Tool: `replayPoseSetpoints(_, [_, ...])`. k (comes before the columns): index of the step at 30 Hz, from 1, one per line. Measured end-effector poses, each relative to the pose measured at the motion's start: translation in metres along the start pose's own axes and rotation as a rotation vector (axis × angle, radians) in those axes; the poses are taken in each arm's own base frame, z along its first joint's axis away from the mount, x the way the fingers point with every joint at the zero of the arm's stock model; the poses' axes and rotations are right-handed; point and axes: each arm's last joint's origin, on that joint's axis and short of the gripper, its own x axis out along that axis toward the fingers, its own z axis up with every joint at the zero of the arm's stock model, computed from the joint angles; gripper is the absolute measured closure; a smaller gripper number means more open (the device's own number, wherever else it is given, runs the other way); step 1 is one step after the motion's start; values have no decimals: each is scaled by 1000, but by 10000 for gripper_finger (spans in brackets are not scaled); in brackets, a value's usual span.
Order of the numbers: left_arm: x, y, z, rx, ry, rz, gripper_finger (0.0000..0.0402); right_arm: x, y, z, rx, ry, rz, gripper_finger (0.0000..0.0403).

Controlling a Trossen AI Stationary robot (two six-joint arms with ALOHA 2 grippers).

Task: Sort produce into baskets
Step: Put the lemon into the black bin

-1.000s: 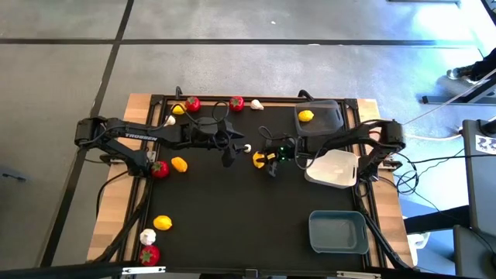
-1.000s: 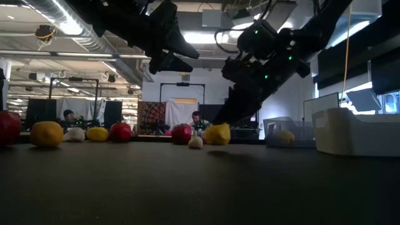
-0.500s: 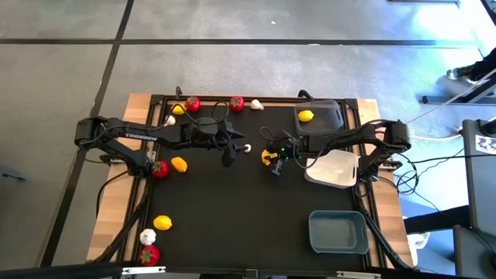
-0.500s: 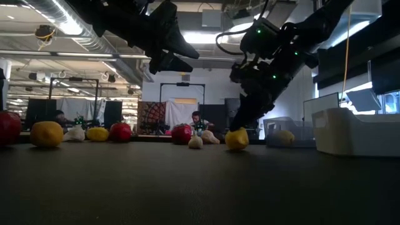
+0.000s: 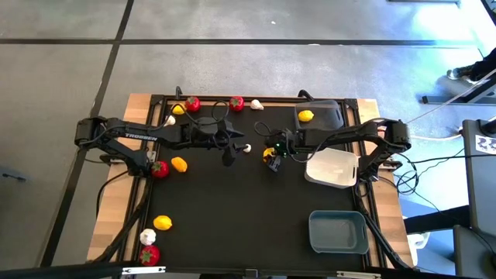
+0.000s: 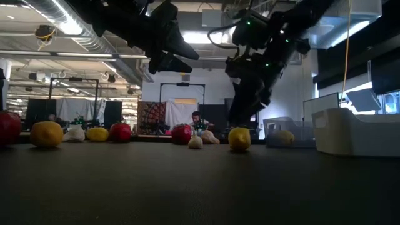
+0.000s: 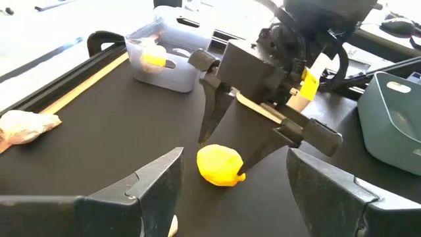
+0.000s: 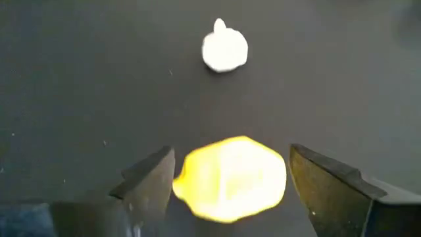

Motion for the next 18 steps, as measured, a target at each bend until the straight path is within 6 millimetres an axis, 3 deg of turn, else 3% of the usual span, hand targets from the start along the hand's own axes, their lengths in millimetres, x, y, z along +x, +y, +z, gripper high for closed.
replayPoseSetpoints(9, [0, 0, 0, 0, 0, 0, 141, -7, -2, 2, 121, 67, -96, 100])
replayPoseSetpoints(18, [0, 0, 0, 0, 0, 0, 141, -5, -1, 1, 323, 43, -78, 100])
